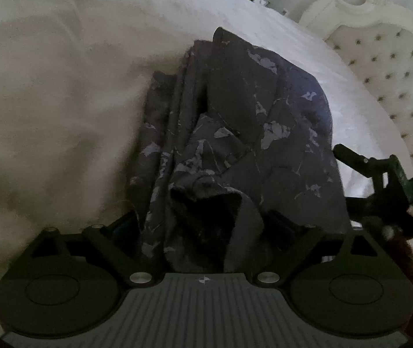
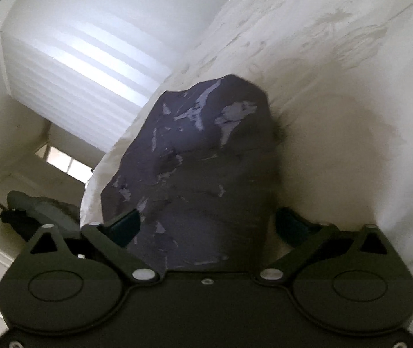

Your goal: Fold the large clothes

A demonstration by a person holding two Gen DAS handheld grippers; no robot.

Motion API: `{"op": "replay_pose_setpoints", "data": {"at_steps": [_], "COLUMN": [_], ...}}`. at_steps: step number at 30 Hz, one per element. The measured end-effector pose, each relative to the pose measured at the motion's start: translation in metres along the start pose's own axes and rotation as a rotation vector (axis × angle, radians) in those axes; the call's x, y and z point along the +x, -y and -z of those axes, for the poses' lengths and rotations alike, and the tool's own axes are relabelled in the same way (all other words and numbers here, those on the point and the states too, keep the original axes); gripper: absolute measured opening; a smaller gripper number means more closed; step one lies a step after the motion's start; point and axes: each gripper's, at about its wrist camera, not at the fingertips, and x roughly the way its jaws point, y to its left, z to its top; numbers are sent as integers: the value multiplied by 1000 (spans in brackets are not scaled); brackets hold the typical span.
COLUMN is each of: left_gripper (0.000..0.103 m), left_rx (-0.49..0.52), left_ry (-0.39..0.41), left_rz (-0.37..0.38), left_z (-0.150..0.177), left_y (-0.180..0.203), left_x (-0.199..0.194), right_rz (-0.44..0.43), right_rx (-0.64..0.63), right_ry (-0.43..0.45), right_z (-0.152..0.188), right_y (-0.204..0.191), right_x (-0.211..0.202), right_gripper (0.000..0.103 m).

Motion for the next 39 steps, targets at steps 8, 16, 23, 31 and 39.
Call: {"op": "replay_pose_setpoints", "data": {"at_steps": [8, 16, 23, 31, 39], "left_gripper": [94, 94, 95, 96, 96], "left_rx": [-21, -9, 5, 83, 204], "left_ry": [-42, -61, -89, -158, -224], "left_rz": [103, 167, 228, 364, 452], "left_z": [-5, -4, 2, -4, -30], "left_y": [-8, 1, 40, 142, 253], "left_x": [6, 10, 27, 90, 162], "right_rz": [-20, 26, 102, 285, 515], "right_rx": [-56, -77, -164, -231, -223], "right_ry": [-34, -29, -31, 31, 132], "right_z": [5, 3, -9, -42, -93], "right_y": [-9, -20, -36, -9, 37], "right_x": [8, -5, -33, -117, -194], "right_gripper": [102, 67, 66, 66, 67]}}
